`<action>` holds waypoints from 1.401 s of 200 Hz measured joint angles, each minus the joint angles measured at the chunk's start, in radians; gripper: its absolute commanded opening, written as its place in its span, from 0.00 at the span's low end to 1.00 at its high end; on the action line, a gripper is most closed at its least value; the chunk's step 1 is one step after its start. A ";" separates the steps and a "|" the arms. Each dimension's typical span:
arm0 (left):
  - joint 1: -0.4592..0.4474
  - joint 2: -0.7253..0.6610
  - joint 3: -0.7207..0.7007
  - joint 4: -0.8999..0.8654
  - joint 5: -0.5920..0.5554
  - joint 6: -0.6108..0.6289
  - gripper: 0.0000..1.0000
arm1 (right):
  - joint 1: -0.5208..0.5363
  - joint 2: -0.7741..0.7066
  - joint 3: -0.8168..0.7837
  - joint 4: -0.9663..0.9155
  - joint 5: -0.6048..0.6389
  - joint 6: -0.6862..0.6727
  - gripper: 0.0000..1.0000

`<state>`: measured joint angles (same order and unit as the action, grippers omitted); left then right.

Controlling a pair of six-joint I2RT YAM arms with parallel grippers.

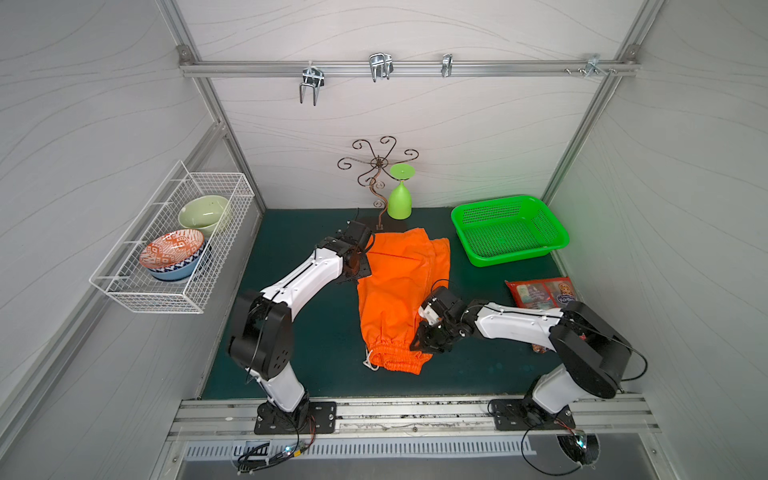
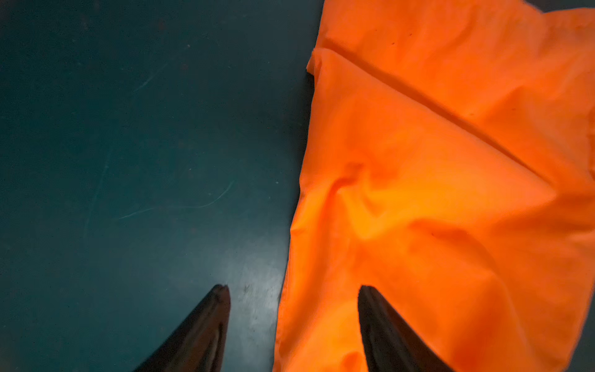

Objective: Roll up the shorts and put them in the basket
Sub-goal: Fold the shorts at the center of the board.

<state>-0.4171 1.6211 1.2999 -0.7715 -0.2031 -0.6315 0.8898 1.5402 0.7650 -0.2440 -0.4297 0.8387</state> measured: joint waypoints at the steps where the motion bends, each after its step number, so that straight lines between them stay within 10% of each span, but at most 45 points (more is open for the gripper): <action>1: 0.000 -0.005 -0.002 0.000 0.000 0.000 0.69 | 0.000 -0.003 0.001 -0.004 0.000 -0.003 0.49; 69: -0.323 -0.212 -0.120 -0.044 -0.012 0.031 0.69 | -0.360 -0.306 0.213 -0.302 0.051 -0.158 0.58; 128: -0.568 -0.084 -0.119 -0.016 -0.064 0.010 0.78 | -0.486 0.149 0.551 -0.349 0.090 -0.231 0.60; 216: -0.708 0.060 -0.103 0.027 -0.119 -0.040 0.84 | -0.507 0.735 1.247 -0.443 0.127 -0.269 0.62; 280: -0.779 0.132 -0.078 0.013 -0.202 -0.056 0.70 | -0.509 0.938 1.493 -0.490 0.193 -0.317 0.62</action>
<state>-1.1965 1.7527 1.2221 -0.7589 -0.4053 -0.6880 0.3809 2.4783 2.2585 -0.7338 -0.2367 0.5217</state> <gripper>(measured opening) 0.768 0.621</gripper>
